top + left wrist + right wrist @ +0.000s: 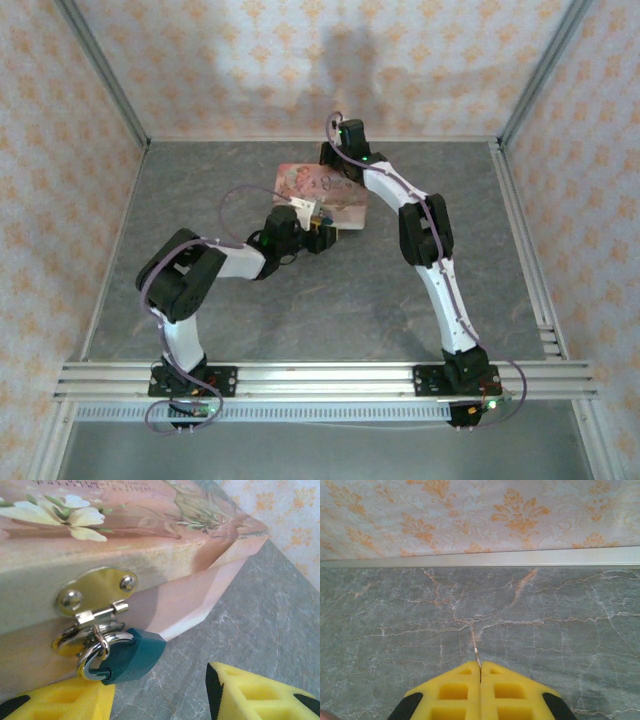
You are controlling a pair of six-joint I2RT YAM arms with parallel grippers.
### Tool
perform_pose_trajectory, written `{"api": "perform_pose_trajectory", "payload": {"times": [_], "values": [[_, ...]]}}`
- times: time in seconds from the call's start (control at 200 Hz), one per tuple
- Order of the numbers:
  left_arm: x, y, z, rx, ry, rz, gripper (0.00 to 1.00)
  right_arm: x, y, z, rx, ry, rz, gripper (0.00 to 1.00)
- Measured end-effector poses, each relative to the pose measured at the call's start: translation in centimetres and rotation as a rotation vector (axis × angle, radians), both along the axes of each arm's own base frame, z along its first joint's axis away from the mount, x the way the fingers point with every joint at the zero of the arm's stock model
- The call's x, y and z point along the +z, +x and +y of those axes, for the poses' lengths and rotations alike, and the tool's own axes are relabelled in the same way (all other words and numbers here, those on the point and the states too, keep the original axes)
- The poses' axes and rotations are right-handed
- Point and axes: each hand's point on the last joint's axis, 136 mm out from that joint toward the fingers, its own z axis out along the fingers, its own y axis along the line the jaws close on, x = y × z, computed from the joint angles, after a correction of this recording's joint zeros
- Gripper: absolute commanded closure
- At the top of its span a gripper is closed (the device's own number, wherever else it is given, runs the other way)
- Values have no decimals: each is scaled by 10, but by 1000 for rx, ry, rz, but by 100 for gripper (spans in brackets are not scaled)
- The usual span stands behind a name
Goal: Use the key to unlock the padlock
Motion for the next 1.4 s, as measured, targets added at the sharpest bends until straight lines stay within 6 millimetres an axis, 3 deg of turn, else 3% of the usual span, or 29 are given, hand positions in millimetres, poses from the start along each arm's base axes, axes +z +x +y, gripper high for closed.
{"api": "perform_pose_trajectory", "payload": {"times": [0.355,0.63,1.066,1.136,1.401], "values": [[-13,-1,12,48,52,56,54,-2,-2,1,2,-4,8,100],[-28,-6,16,51,88,115,45,-3,-4,2,5,-8,17,100],[-40,2,8,35,58,122,58,-3,-3,0,8,-16,10,100],[-41,3,6,27,45,121,65,-3,-3,0,7,-14,7,100],[-44,6,2,31,-3,133,63,-3,-2,0,4,-16,5,100]]}}
